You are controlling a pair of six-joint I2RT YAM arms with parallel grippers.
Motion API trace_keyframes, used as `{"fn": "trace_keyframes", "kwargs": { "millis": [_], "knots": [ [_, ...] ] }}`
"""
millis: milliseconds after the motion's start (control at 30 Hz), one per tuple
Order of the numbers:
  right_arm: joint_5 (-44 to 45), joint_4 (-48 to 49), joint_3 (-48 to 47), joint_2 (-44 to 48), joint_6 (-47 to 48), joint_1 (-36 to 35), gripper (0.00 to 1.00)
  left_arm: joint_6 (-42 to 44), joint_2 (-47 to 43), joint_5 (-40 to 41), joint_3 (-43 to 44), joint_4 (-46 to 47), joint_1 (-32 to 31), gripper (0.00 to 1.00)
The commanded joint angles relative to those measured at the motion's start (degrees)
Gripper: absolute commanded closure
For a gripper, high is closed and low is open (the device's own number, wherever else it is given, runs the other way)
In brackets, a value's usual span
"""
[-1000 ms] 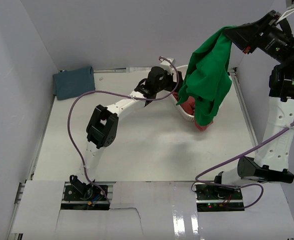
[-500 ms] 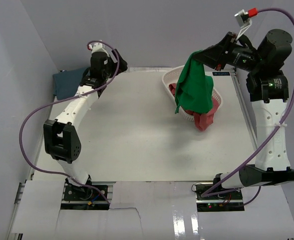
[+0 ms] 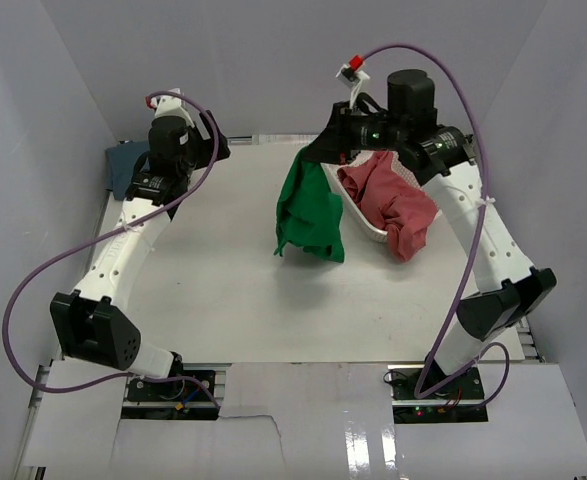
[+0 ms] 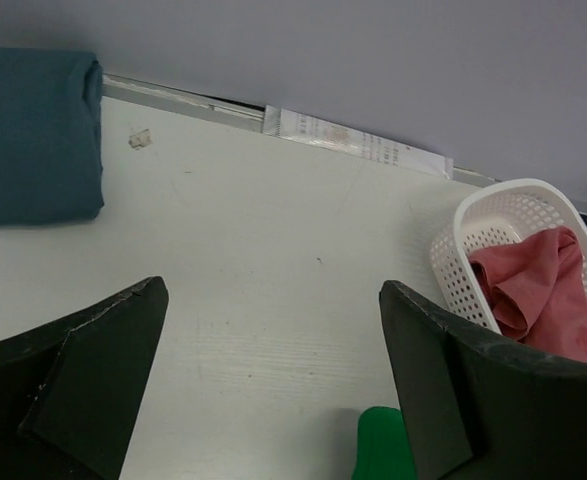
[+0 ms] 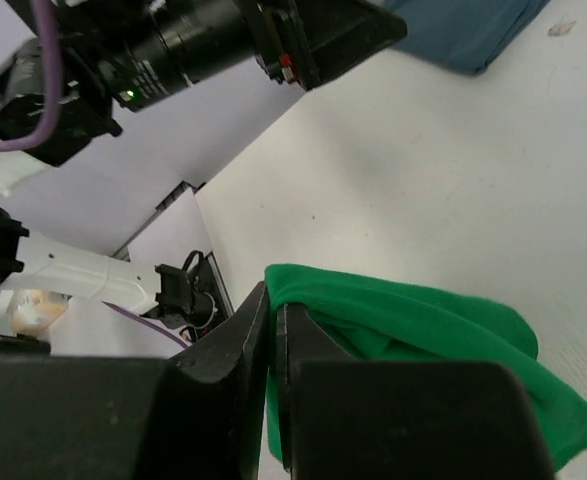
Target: Fold and stack the t-shirts
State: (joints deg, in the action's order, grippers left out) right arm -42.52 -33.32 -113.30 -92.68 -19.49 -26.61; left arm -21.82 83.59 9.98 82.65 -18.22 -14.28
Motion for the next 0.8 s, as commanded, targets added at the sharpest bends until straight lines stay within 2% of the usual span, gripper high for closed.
{"fn": "trace_keyframes", "kwargs": {
  "millis": [0, 233, 300, 333, 400, 500, 600, 767],
  "knots": [
    [3.41, -1.73, -5.61, -2.22, 4.01, -3.97, 0.92, 0.48, -2.81, 2.77, -2.14, -1.91, 2.24, 0.02],
    [6.92, -11.22, -12.12, -10.40, 9.99, -11.53, 0.92, -6.12, -5.19, -1.28, -5.30, -3.84, 8.04, 0.02],
    [7.89, -12.64, -12.39, -12.25, 10.87, -12.06, 0.63, -6.13, -5.37, -1.36, -5.92, -4.10, 8.39, 0.02],
    [9.98, -13.86, -12.13, -12.60, 11.05, -12.06, 0.42, -6.13, -5.54, -1.36, -6.18, -4.19, 8.48, 0.02],
    [13.85, -15.10, -11.08, -13.22, 12.36, -12.06, 0.13, -6.13, -5.72, -1.36, -6.80, -4.63, 8.57, 0.02],
    [29.02, -16.16, -8.53, -13.48, 13.41, -11.97, 0.07, -6.04, -6.77, -1.45, -8.38, -4.28, 8.57, 0.02],
    [36.25, -18.79, -8.87, -16.46, 15.00, -11.54, 0.07, -6.21, -7.56, -1.71, -10.05, -4.02, 8.57, 0.02],
    [38.30, -18.97, -7.91, -20.95, 16.14, -8.99, 0.07, -6.48, -8.36, -2.94, -12.42, -3.14, 8.57, 0.02]
  ]
}}
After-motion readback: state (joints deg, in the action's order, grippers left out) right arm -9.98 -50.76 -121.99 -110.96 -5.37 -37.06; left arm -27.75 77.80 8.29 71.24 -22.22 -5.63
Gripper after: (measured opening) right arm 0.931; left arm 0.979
